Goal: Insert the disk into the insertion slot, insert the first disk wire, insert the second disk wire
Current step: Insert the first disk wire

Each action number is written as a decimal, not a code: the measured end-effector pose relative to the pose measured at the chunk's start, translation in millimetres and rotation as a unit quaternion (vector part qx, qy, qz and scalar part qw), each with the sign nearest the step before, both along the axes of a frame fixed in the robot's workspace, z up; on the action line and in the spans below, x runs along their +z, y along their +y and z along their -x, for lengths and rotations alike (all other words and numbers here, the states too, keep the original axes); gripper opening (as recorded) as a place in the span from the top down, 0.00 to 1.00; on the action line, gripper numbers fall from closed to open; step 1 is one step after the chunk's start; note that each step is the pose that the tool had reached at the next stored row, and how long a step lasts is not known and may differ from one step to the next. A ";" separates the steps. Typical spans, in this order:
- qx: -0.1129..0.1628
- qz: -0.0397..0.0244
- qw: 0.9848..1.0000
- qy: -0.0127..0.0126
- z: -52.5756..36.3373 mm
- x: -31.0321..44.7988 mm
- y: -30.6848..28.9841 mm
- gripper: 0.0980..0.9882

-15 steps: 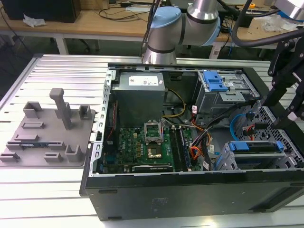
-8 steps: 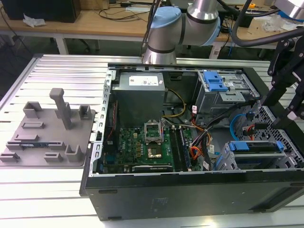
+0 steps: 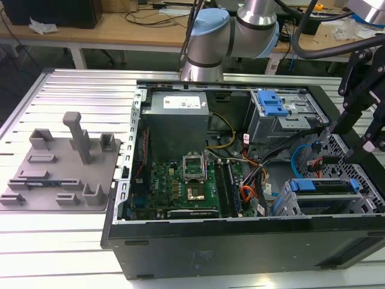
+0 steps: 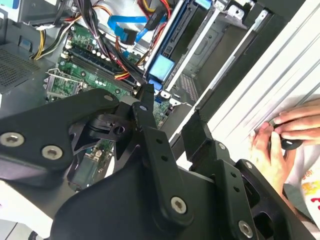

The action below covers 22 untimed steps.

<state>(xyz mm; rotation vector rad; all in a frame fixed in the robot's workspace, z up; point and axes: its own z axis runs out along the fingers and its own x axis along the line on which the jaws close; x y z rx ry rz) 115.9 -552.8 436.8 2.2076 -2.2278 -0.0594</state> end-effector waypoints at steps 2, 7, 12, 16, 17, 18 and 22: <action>0.000 0.000 1.000 -0.003 7.2 -0.1 -0.1 0.55; 0.000 0.000 1.000 -0.004 7.5 -0.5 0.0 0.55; -0.002 0.000 1.000 -0.020 7.3 -1.7 -0.1 0.55; -0.010 -0.003 1.000 -0.027 7.3 -3.3 -0.4 0.55; -0.010 -0.003 1.000 -0.027 7.4 -3.5 -0.4 0.55; -0.009 -0.002 1.000 -0.027 7.3 -3.9 -0.5 0.55; 0.007 0.001 1.000 -0.026 7.4 -4.6 1.1 0.55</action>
